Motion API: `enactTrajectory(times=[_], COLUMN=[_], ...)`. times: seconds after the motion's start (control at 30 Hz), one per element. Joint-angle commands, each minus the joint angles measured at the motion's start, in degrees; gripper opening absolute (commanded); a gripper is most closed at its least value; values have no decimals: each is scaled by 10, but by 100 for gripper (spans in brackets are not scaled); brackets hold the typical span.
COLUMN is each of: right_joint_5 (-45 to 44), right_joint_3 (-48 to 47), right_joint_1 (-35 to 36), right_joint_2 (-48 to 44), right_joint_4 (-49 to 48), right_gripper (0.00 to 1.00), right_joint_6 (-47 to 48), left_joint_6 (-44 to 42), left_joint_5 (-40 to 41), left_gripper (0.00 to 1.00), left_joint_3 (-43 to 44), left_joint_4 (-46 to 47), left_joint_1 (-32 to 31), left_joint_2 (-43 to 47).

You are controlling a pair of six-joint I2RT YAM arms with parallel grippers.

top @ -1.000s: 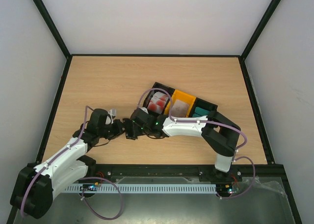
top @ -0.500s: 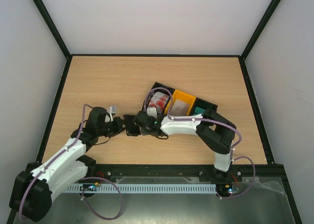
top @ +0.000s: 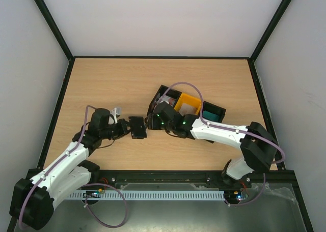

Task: Put the credit cards into the card holder
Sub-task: Open the card holder at the center of the board.

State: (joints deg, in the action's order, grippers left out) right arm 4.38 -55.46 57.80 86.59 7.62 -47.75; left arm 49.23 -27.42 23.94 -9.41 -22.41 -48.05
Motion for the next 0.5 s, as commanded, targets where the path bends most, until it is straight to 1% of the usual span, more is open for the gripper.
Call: enactTrajectory(times=[0.0,0.07,0.27,0.33,0.47], right_joint_5=[61,58,57,64,92], right_joint_3=[-3,-7,-3,-1,6], right_joint_1=[1,-1,-4,-5,-5], right_joint_2=[27,39,60,66,74], right_joint_4=[-19,-14,-19,-28,-58], right_gripper=[56,51,26,23,24], right_joint_6=[1,-8,-24,-26,-27], left_joint_6=[-9,-10,-10,-9,-7], left_joint_5=[-25,-26,-26,-29,-35], left_gripper=[3,3,3,3,3], left_joint_3=[19,22,25,24,24], left_joint_4=[-3,-8,-16,-15,-13], left_joint_1=[3,3,3,2,3], left_joint_2=[5,5,13,12,14])
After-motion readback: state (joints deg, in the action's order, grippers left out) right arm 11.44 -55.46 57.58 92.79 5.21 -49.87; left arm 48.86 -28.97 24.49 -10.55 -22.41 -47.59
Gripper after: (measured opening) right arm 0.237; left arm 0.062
